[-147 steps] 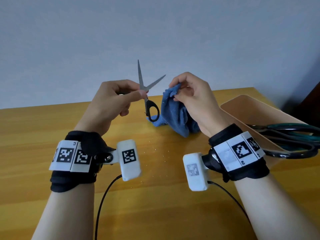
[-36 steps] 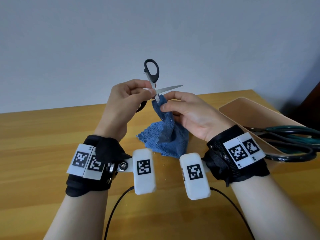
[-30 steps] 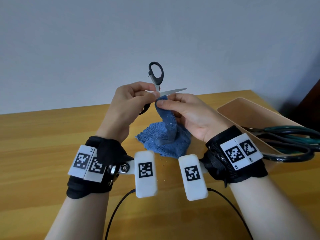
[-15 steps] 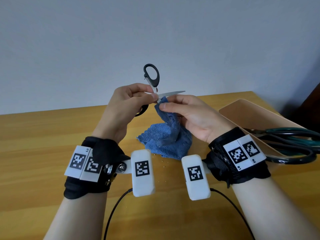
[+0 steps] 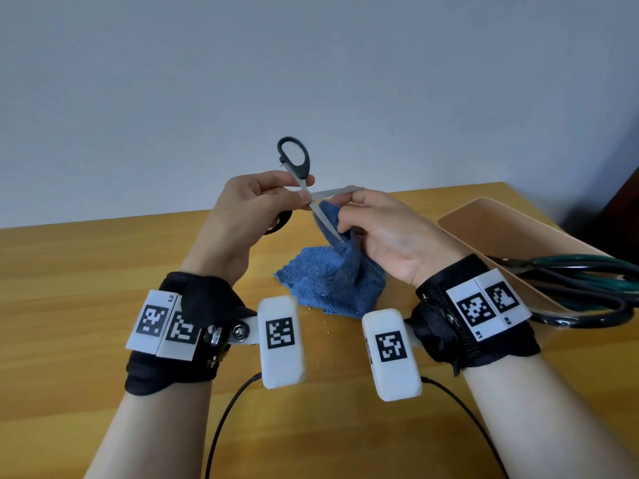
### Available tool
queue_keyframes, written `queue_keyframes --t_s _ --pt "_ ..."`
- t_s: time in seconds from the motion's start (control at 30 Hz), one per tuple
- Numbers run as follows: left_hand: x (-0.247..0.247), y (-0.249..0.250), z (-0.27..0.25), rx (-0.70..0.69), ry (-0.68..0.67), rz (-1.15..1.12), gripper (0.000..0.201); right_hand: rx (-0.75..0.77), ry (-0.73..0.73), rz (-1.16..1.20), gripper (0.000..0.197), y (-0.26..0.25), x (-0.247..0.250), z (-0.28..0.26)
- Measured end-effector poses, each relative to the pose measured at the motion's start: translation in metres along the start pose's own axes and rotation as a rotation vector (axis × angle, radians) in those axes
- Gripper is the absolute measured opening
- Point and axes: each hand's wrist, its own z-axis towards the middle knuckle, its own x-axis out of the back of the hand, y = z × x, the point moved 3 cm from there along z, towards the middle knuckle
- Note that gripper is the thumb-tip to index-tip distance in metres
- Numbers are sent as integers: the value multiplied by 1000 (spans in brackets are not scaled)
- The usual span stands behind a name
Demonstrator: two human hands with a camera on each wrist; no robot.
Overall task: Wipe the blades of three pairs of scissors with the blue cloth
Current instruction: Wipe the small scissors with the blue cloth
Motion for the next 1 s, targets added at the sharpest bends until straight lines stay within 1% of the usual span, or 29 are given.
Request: queue_keyframes --t_s 0.07,0.17,0.2,0.23,0.3,0.33,0.43,0.47,0.53,0.63,0.7,0.77,0.83,0.87,0.9,1.0 --pt "3 0 1 -5 24 -20 7 5 56 15 29 -2 5 1" --pt "10 -5 5 11 56 -79 9 7 111 53 23 -3 11 3" --pt "11 -6 7 14 56 -97 7 6 121 87 20 -3 12 4" --pt "11 -6 7 16 57 -119 7 3 129 130 18 -3 13 4" --pt "12 -6 6 17 86 -164 15 -3 135 239 7 -3 15 6" --pt "12 -6 6 14 108 -186 15 -5 146 296 8 -2 17 6" --pt "12 -5 3 5 173 -238 5 -10 190 459 11 -1 23 6" --pt "9 -4 2 2 191 -261 5 -4 178 487 9 -1 23 6" --pt "4 -4 2 9 208 -308 6 0 105 494 8 -4 18 4" --pt "-10 -3 1 25 181 -313 7 14 -27 489 11 -9 7 2" --pt "-16 -4 1 24 173 -321 12 38 -53 528 15 -10 5 2" --pt "-17 -5 3 28 173 -342 13 57 -55 543 17 -9 7 2" --pt "-18 -6 4 41 150 -352 3 82 -56 481 18 -8 5 2" --pt "-19 -6 4 43 132 -351 4 88 -45 456 14 -7 3 2" --pt "-20 -6 4 41 109 -347 10 90 -23 450 11 -6 0 2" --pt "-26 -6 4 36 57 -315 20 107 84 472 28 -2 -2 2"
